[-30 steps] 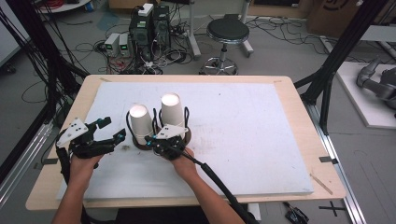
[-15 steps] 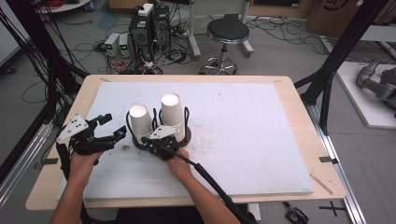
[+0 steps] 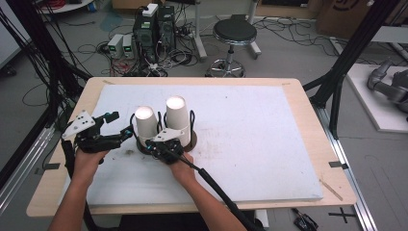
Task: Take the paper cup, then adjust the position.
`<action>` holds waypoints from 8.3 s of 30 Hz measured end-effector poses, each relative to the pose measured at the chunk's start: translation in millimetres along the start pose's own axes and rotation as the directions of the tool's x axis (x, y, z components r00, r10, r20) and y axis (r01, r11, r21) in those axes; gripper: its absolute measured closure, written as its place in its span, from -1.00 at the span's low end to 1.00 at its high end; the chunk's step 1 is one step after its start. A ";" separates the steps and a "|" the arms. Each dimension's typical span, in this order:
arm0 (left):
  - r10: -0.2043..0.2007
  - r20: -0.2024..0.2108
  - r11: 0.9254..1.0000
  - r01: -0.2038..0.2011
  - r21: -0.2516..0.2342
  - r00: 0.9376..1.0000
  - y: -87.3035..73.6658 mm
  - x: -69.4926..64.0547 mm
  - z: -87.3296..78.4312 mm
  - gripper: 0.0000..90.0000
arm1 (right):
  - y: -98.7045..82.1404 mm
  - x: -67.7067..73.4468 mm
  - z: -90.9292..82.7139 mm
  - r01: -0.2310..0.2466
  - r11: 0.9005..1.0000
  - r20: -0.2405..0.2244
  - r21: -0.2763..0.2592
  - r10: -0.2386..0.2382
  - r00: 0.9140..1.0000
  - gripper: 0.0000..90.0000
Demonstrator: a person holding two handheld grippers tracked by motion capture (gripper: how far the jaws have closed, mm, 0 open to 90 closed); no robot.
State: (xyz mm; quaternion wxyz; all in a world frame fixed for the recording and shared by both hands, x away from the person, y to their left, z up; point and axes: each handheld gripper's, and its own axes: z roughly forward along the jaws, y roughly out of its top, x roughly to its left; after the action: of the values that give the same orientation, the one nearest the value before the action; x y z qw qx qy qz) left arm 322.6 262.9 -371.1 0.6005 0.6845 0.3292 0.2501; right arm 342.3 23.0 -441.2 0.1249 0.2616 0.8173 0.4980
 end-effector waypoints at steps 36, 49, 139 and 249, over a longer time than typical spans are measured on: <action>0.002 0.041 0.991 -0.008 0.134 0.999 8.1 0.3 53.9 -0.45 | -0.6 -2.1 1.6 -0.018 1.000 -0.006 -0.005 0.018 1.000 0.99; 0.009 0.033 0.991 -0.013 0.132 0.999 7.8 0.5 54.4 -0.47 | -0.4 -1.7 1.5 -0.027 1.000 -0.006 -0.003 0.027 1.000 0.99; 0.049 0.353 0.998 -0.061 0.024 0.934 67.6 -100.5 56.7 -0.22 | -32.2 -97.5 -182.6 0.104 0.988 -0.119 -0.118 -0.118 0.986 -0.51; 0.071 0.554 0.975 -0.176 0.138 0.829 29.7 -141.4 116.5 -0.30 | -27.1 -95.5 -179.3 0.257 0.963 -0.329 -0.083 -0.269 0.905 -0.19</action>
State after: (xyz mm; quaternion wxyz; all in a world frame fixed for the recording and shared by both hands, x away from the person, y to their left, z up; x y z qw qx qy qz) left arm 320.0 78.3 -352.2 0.5865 0.7992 0.1209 0.0518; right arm 330.2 -173.9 -385.7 0.0539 0.0574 0.8447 0.5294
